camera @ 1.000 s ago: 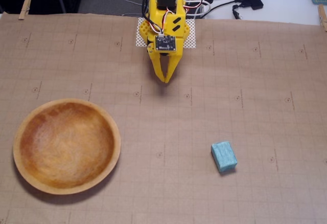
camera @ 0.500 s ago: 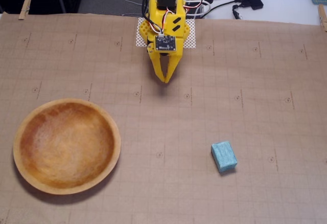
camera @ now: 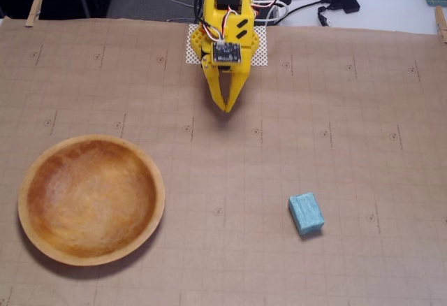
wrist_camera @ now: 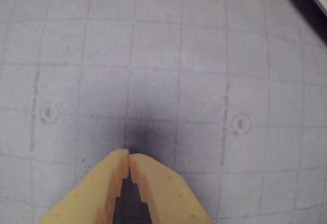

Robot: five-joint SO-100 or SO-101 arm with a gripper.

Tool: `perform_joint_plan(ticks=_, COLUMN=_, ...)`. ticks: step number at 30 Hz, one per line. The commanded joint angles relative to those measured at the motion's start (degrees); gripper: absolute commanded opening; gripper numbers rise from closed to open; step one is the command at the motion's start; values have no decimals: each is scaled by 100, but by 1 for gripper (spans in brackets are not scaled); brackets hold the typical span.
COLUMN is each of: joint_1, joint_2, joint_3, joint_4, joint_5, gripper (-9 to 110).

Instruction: Grasp a blue block and put it in the bowl.

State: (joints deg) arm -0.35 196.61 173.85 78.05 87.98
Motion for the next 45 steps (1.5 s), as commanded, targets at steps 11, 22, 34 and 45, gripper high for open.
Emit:
perform_joint_plan(ticks=11, joint_1=44, joint_2=9, joint_3=-2883, joint_4=18, joint_5=-26, gripper=-3)
perform_joint_plan(ticks=22, joint_1=44, joint_2=-571, joint_3=-4280, joint_4=-62, joint_5=-44, gripper=-3)
perform_joint_plan(ticks=34, joint_1=53, joint_2=-3568, joint_3=-5467, joint_4=-1934, joint_5=-18, gripper=-3)
perform_joint_plan(ticks=45, joint_1=53, joint_2=-5291, joint_3=-5423, joint_4=-3753, joint_5=0, gripper=-3)
